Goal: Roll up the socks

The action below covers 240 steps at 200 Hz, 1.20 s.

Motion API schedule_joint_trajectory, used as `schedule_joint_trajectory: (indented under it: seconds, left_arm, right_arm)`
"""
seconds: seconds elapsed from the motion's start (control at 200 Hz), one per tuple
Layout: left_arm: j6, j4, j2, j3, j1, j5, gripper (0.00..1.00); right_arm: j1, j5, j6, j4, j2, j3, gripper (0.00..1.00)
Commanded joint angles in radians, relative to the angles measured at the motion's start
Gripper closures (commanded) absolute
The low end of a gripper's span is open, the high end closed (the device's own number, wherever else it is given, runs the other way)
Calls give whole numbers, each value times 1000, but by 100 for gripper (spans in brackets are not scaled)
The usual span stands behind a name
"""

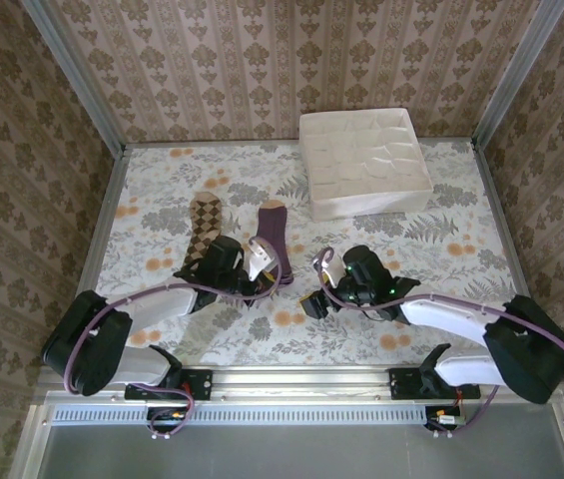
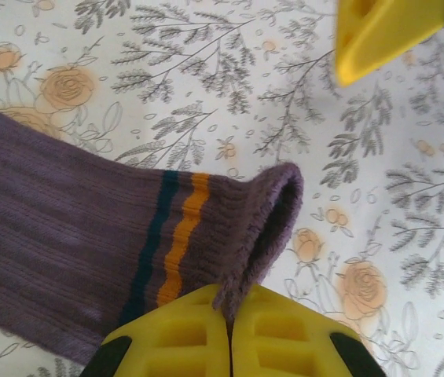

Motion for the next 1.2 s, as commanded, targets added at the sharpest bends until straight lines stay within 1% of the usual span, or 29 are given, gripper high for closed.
schedule_joint_trajectory:
  seconds: [0.0, 0.135, 0.33, 0.52, 0.61, 0.725, 0.775, 0.815, 0.89, 0.9, 0.935, 1.01, 1.09, 1.135, 1.155, 1.195]
  left_arm:
    - [-29, -6, 5, -6, 13, 160, 100]
    - [-29, -24, 49, 15, 32, 217, 100]
    - [-43, -16, 76, 24, 45, 276, 100]
    - [-56, -8, 80, 33, 72, 320, 100]
    - [-64, -7, 80, 37, 85, 332, 100]
    - [-76, 5, 86, 38, 97, 351, 100]
    - [-82, 12, 89, 37, 101, 355, 100]
    - [-88, 18, 92, 33, 106, 358, 100]
    - [-98, 34, 92, 26, 112, 360, 100]
    - [-100, 36, 91, 24, 112, 360, 100]
    - [-104, 41, 90, 21, 115, 360, 100]
    - [-113, 54, 83, 12, 120, 357, 100]
    - [-121, 69, 70, -2, 123, 341, 100]
    - [-126, 83, 60, -14, 125, 326, 100]
    - [-127, 91, 51, -20, 126, 318, 97]
    - [-134, 107, 36, -35, 129, 298, 87]
  right_arm:
    - [2, -104, -79, 77, 78, 88, 12]
    - [-1, -131, -158, 100, 165, 124, 14]
    - [-16, -141, -211, 143, 241, 135, 14]
    - [-24, -231, -215, 160, 312, 160, 13]
    - [-24, -265, -217, 151, 342, 177, 15]
    - [-23, -291, -216, 139, 366, 195, 22]
    - [-23, -296, -211, 138, 372, 200, 28]
    - [-23, -296, -207, 131, 374, 204, 35]
    - [-23, -289, -191, 117, 374, 209, 52]
    - [-23, -288, -188, 114, 373, 209, 59]
    - [-23, -281, -175, 107, 370, 209, 68]
    - [-24, -263, -132, 97, 359, 206, 83]
    - [-23, -251, -62, 78, 349, 208, 92]
    - [-23, -247, -17, 56, 348, 216, 94]
    - [-24, -247, 3, 45, 350, 220, 95]
    - [-23, -249, 39, 25, 355, 228, 97]
